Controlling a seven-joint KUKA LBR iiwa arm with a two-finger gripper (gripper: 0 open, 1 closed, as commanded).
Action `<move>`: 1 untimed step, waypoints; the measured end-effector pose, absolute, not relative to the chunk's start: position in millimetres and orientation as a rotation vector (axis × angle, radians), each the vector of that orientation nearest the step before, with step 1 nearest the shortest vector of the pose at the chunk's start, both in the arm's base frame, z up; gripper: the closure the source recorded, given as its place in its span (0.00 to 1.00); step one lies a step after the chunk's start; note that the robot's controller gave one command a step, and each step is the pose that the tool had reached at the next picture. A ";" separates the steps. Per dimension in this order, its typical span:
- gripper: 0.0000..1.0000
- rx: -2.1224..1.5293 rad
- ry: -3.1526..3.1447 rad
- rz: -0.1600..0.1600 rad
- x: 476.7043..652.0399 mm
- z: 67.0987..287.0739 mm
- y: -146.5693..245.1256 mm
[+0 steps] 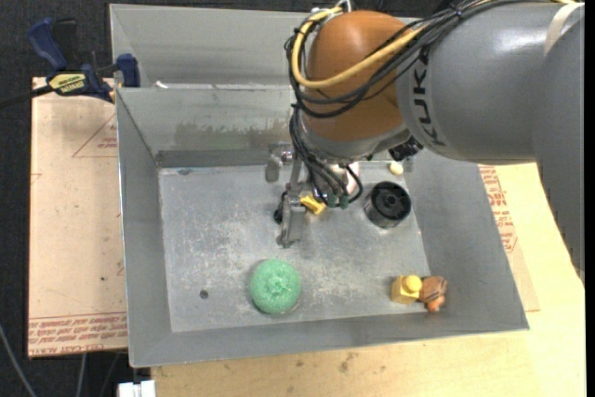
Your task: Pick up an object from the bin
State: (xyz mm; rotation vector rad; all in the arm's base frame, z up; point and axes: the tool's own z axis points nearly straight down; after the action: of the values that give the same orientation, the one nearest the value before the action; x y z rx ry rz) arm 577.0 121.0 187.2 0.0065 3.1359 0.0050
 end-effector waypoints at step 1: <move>0.00 0.062 3.137 0.004 598.3 142.8 119.5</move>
Offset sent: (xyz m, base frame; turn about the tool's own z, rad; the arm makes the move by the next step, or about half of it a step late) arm -0.0055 -0.0655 -0.0670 -0.0060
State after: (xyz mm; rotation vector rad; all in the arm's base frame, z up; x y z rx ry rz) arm 598.3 119.5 142.8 0.0619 3.1366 0.0036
